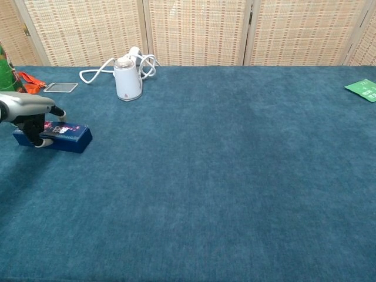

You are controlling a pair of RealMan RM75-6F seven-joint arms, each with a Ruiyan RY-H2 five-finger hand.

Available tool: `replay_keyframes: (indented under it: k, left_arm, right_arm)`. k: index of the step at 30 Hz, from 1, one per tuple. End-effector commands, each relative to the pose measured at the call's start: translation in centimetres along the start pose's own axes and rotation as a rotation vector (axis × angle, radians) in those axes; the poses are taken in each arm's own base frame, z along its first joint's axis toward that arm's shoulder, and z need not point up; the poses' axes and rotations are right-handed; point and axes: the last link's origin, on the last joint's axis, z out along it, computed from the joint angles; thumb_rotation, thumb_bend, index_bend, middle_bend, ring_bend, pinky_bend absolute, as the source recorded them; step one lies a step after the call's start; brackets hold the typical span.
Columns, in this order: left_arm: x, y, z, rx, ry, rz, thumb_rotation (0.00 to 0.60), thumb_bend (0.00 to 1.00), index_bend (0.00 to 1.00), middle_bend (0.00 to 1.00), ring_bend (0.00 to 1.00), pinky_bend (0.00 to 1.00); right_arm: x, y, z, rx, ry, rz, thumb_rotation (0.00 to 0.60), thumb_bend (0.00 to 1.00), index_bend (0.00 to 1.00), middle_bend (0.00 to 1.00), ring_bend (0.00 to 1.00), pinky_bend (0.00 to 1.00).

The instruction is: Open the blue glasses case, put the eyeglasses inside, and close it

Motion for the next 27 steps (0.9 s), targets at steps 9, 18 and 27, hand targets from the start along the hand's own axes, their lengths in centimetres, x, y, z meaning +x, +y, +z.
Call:
replay_keyframes:
  k: [9, 18, 27]
  left_arm:
    - [0.6, -0.4, -2.6, -0.018, 0.078, -0.086, 0.6, 0.32, 0.0, 0.88, 0.86, 0.99]
    - [-0.1, -3.3, -7.2, 0.002, 0.238, -0.217, 0.6, 0.32, 0.19, 0.74, 0.69, 0.86]
    - [-1.9, -7.1, -12.0, 0.097, 0.358, -0.257, 0.6, 0.32, 0.22, 0.55, 0.5, 0.58]
  right_arm:
    - [0.1, 0.1, 0.1, -0.003, 0.005, -0.003, 0.6, 0.24, 0.27, 0.3, 0.44, 0.31]
    - [0.2, 0.4, 0.3, -0.023, -0.006, -0.016, 0.6, 0.24, 0.27, 0.3, 0.44, 0.38]
    - [0.1, 0.6, 0.6, -0.039, -0.05, -0.002, 0.6, 0.24, 0.27, 0.32, 0.38, 0.38]
